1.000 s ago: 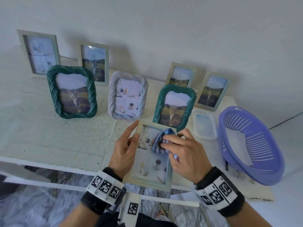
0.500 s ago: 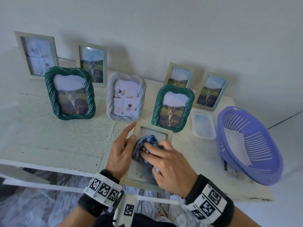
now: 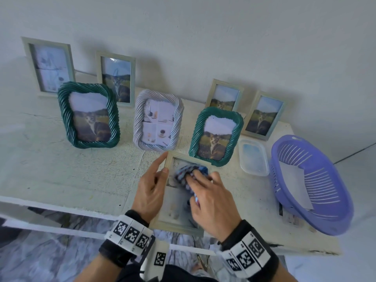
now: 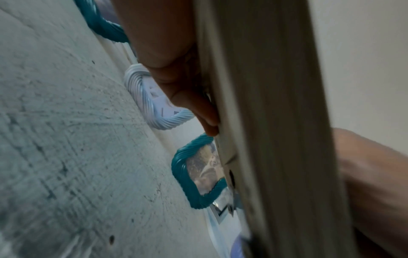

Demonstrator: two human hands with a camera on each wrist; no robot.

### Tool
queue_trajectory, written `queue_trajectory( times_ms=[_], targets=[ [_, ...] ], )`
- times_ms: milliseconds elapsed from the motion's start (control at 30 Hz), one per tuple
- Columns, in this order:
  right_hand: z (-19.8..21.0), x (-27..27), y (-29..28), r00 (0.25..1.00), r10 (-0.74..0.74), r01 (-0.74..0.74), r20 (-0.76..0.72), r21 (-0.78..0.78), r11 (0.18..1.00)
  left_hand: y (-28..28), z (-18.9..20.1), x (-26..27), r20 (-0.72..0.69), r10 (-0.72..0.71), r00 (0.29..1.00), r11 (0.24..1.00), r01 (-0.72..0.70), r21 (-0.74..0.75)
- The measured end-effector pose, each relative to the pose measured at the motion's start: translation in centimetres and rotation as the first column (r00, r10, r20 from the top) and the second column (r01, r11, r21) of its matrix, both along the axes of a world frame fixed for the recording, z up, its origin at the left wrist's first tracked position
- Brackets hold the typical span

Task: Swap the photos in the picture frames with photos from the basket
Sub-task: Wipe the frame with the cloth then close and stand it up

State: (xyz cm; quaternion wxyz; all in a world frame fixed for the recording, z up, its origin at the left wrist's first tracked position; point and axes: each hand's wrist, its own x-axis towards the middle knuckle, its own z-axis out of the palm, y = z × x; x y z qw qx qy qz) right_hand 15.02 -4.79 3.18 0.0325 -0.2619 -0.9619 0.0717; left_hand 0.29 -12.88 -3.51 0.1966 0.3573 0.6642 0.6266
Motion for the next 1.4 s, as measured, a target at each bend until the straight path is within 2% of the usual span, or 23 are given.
queue_trajectory(
  times_ms=[67, 233, 367, 500, 733, 867, 1000, 1233, 1400],
  targets=[
    [0.1, -0.5, 0.5, 0.999, -0.038, 0.038, 0.001, 0.000, 0.999, 0.2, 0.0, 0.1, 0.010, 0.000, 1.000, 1.000, 0.000, 0.013],
    [-0.3, 0.5, -0.2, 0.985, 0.173, -0.175, -0.027, -0.072, 0.982, 0.2, -0.6, -0.7, 0.093, -0.052, 0.994, 0.998, 0.048, 0.048],
    [0.0, 0.2, 1.4, 0.993, 0.105, -0.106, -0.046, -0.018, 0.994, 0.2, -0.5, 0.1, 0.080, -0.041, 0.996, 0.998, 0.037, 0.048],
    [-0.1, -0.4, 0.8, 0.990, 0.123, -0.126, -0.063, -0.037, 0.991, 0.7, 0.7, -0.3, 0.076, -0.058, 0.995, 0.997, 0.053, 0.057],
    [-0.4, 2.3, -2.6, 0.943, 0.329, -0.331, -0.044, -0.115, 0.936, 0.5, 0.2, -1.2, 0.110, 0.006, 0.994, 1.000, -0.007, 0.015],
    [0.1, 3.1, -0.7, 0.954, 0.297, -0.298, -0.044, -0.036, 0.954, 0.4, 0.1, -0.9, 0.177, 0.023, 0.984, 1.000, -0.027, 0.016],
    [0.4, 3.1, -0.1, 0.963, 0.261, -0.259, -0.069, 0.024, 0.965, 0.7, 0.6, -0.8, 0.154, 0.039, 0.987, 0.999, -0.040, 0.006],
    [-0.4, 2.3, -0.7, 0.955, 0.277, -0.289, -0.109, -0.111, 0.951, 0.7, 1.0, -0.2, 0.183, 0.025, 0.983, 0.999, -0.032, 0.033],
    [0.7, 0.5, 0.4, 0.975, 0.216, -0.219, -0.052, -0.070, 0.973, 1.0, 1.8, 0.5, 0.269, -0.009, 0.963, 0.998, -0.008, 0.063]
  ],
)
